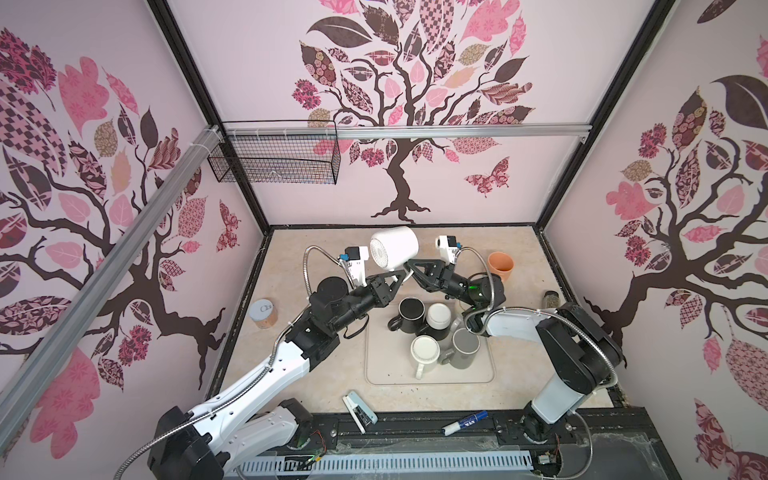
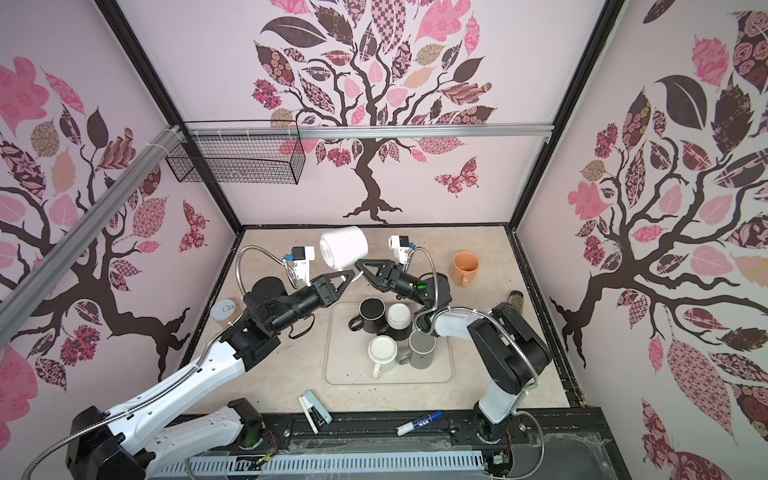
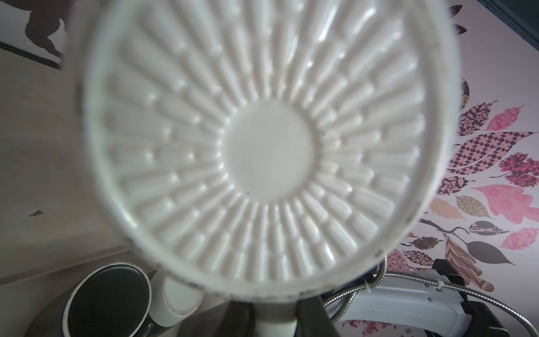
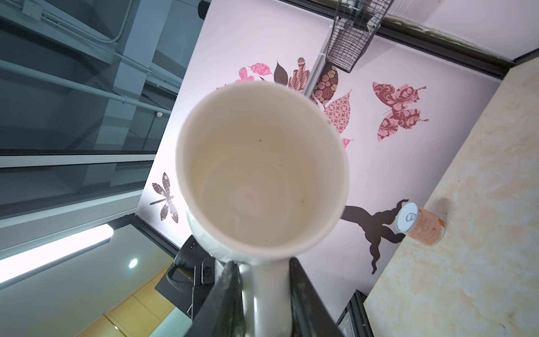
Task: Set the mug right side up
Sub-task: 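Close the right gripper on the white mug's handle while the left gripper holds it, then open the left gripper while the right gripper carries the white mug away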
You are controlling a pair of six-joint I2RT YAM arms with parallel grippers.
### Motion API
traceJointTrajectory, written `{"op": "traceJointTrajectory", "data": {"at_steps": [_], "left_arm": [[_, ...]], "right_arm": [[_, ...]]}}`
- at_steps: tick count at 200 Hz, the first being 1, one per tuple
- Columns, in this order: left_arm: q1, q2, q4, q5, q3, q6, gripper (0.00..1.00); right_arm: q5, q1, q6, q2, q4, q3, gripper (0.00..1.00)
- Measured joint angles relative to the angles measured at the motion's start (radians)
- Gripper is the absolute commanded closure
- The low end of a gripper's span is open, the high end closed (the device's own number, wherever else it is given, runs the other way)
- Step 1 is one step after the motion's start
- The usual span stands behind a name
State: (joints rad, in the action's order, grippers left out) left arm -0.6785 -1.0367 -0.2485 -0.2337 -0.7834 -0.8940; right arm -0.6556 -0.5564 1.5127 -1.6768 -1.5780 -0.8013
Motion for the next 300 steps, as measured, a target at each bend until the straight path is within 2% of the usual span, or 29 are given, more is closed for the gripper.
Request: {"op": "traceJointTrajectory", "data": {"at_steps": [22,56,89,190,220,233,240,246,254,291,293,300], "left_arm": [[-0.004,0.0,-0.019,-0.023,0.0,-0.001,1.0],[-0.004,0.0,-0.027,-0.034,0.0,-0.002,1.0],[0.0,0.0,-0.013,-0.04,0.0,0.008,1.0],[0.005,0.0,0.049,-0.061,-0.002,0.057,1.0],[0.007,0.0,0.069,-0.071,-0.01,0.058,1.0],[0.01,0.0,0.079,-0.08,-0.016,0.063,1.0],[0.011,0.0,0.08,-0.086,-0.018,0.067,1.0],[0.011,0.0,0.081,-0.09,-0.021,0.07,1.0],[0.012,0.0,0.09,-0.093,-0.023,0.078,1.0],[0.021,0.0,0.134,-0.108,-0.043,0.101,1.0],[0.021,0.0,0.138,-0.109,-0.045,0.103,0.95],[0.023,0.0,0.158,-0.111,-0.056,0.116,0.65]], "right_arm": [[0.0,0.007,0.013,0.0,-0.001,-0.032,0.69],[-0.008,0.011,0.027,0.0,-0.001,-0.035,0.79],[-0.028,0.014,0.03,0.0,0.001,-0.034,0.65],[-0.126,0.015,-0.006,0.0,0.022,-0.022,0.64],[-0.158,0.014,-0.023,0.0,0.042,-0.023,0.7],[-0.173,0.014,-0.029,0.0,0.048,-0.024,0.75],[-0.18,0.014,-0.031,0.0,0.05,-0.024,0.82],[-0.187,0.014,-0.033,0.0,0.052,-0.025,0.93],[-0.194,0.014,-0.035,0.001,0.055,-0.025,1.0],[-0.203,0.014,-0.063,0.024,0.113,-0.026,1.0],[-0.203,0.014,-0.066,0.027,0.119,-0.026,1.0],[-0.202,0.014,-0.079,0.036,0.137,-0.026,1.0]]}}
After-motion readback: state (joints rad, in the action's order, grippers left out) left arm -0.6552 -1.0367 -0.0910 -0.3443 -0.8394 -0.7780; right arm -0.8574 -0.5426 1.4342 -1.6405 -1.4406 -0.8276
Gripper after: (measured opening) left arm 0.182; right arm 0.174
